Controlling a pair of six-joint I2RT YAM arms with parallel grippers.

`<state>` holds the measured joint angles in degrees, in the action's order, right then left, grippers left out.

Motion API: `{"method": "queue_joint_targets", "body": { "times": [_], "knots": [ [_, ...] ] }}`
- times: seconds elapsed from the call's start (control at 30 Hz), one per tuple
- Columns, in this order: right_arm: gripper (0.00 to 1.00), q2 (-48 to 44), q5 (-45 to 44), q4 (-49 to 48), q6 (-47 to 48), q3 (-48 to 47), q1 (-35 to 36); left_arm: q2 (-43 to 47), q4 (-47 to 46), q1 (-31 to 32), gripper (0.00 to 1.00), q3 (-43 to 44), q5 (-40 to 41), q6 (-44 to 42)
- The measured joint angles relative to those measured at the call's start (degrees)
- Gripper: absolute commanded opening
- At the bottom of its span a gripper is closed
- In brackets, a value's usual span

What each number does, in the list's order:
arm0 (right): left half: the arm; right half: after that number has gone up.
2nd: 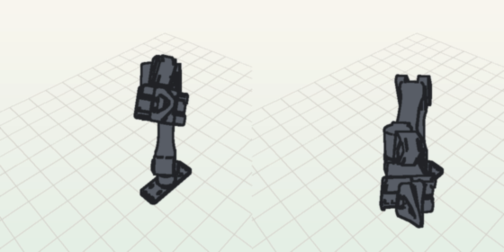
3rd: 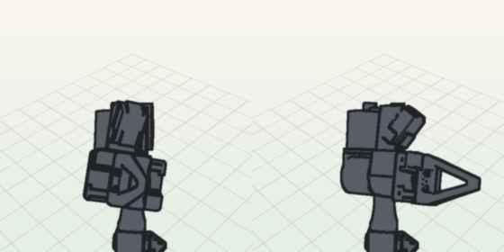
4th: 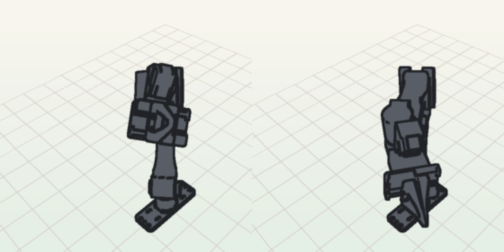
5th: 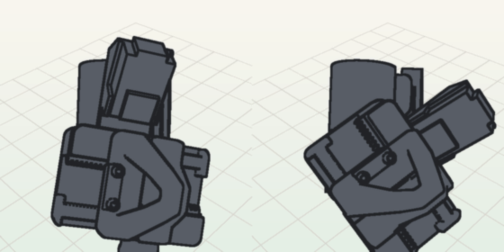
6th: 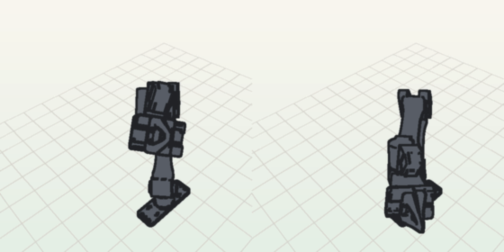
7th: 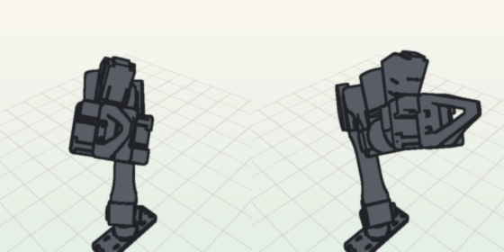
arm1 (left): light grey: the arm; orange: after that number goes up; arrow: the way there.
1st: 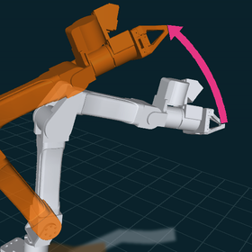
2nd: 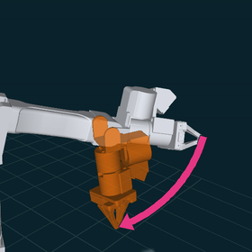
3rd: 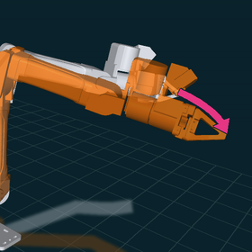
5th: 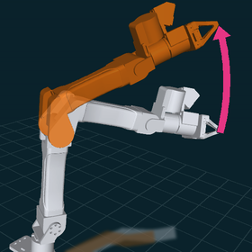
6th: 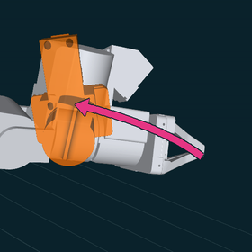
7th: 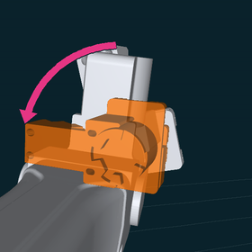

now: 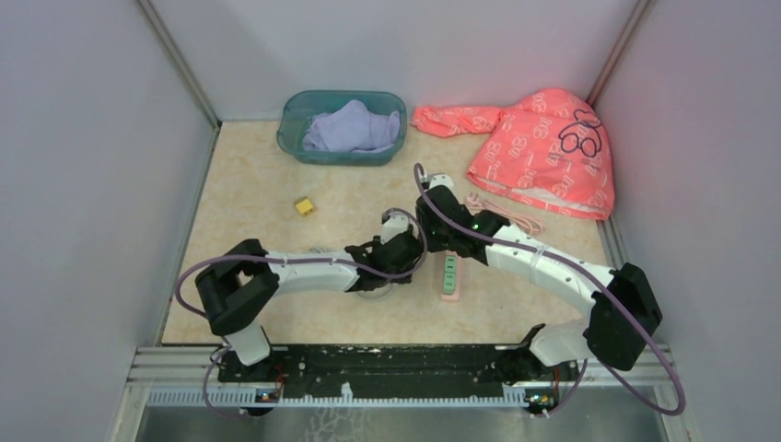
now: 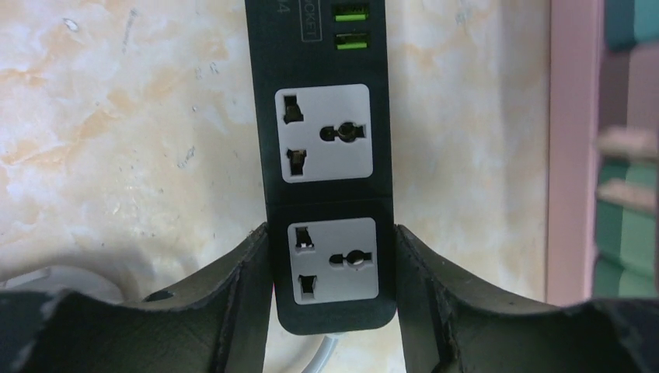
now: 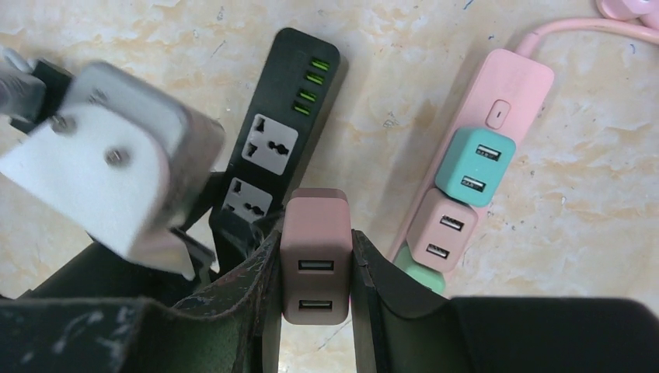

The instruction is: Insert the plug

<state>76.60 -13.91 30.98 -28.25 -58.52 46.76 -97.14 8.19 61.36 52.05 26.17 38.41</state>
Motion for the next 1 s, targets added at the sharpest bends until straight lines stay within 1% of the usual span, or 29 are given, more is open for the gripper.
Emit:
{"method": "queue_joint_targets", "body": {
  "times": [0.17, 0.2, 0.3, 0.43, 0.53, 0.67, 0.83, 1.0],
  "knots": [
    [0.00, 0.00, -2.78, 0.81, 0.33, 0.00, -0.81, -4.13, 8.68, -1.27, 0.46, 7.13, 2.89, 12.55],
    [0.00, 0.00, -3.87, 1.38, 0.52, 0.00, -1.31, -5.40, 12.48, -1.64, 0.47, 9.64, 3.43, 16.22],
    [0.00, -0.04, -6.19, 2.99, 0.79, 0.02, -2.56, -8.57, 20.35, -2.34, 0.52, 15.32, 4.20, 23.67],
    [0.00, -0.28, -7.61, 4.02, 0.79, 0.02, -3.56, -11.45, 26.67, -3.39, 0.62, 20.20, 4.35, 29.59],
    [0.00, -0.76, -7.85, 4.39, 0.81, 0.02, -3.58, -11.67, 27.78, -3.52, 0.75, 20.68, 3.74, 31.58],
    [0.00, -1.77, -7.45, 4.35, 0.96, 0.02, -3.56, -11.45, 28.02, -3.72, 0.85, 20.63, 2.89, 32.57],
    [0.00, -3.13, -5.18, 2.49, 1.11, 0.02, -3.15, -7.13, 27.34, -3.72, 0.90, 19.02, 3.19, 32.26],
    [0.00, -3.21, -3.45, 1.11, 1.46, 0.02, -2.99, 2.93, 23.82, -4.39, 0.89, 13.27, 3.43, 30.86]
  ]
}}
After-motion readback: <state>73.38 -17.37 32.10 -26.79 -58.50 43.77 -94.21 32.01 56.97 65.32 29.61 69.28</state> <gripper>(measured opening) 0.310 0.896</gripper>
